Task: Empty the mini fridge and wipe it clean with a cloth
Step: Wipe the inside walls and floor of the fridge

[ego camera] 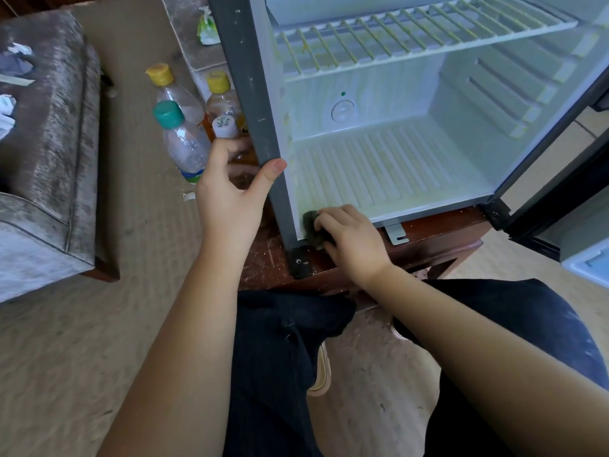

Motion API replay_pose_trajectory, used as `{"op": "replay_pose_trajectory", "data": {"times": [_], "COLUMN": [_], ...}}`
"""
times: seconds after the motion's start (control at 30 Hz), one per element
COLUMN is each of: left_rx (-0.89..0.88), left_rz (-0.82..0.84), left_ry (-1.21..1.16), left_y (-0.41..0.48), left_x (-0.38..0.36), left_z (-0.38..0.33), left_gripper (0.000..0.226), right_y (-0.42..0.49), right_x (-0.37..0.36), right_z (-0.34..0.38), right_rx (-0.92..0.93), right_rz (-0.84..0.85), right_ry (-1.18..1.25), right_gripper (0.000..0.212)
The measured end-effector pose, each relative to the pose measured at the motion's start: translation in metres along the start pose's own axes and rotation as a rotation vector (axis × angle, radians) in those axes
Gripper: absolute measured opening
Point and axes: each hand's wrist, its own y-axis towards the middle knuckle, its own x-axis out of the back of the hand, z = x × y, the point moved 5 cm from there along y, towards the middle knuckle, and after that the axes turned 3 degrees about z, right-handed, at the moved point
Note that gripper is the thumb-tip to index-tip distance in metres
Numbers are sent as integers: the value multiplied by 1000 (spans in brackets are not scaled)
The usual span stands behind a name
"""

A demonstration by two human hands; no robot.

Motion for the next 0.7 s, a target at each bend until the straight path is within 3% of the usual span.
{"op": "replay_pose_trajectory", "data": {"times": [0.13, 0.27, 0.5, 0.7], "left_rx": [-12, -4, -1, 5], "left_rz": [2, 14, -7, -15], "left_ry": [1, -2, 4, 8], "left_y": [-1, 0, -1, -4], "left_x": [0, 0, 0, -2], "left_z": [1, 1, -1, -4], "left_gripper": [43, 37, 40, 34], "right_y": [-21, -28, 12, 12], "right_x": [28, 44, -12, -8], "right_z": [-52, -74, 9, 8], "right_rx": [-175, -347, -182, -79], "right_rz": [-63, -100, 41, 16], "right_ry": [-53, -61, 43, -57], "right_gripper": [32, 31, 29, 28]}}
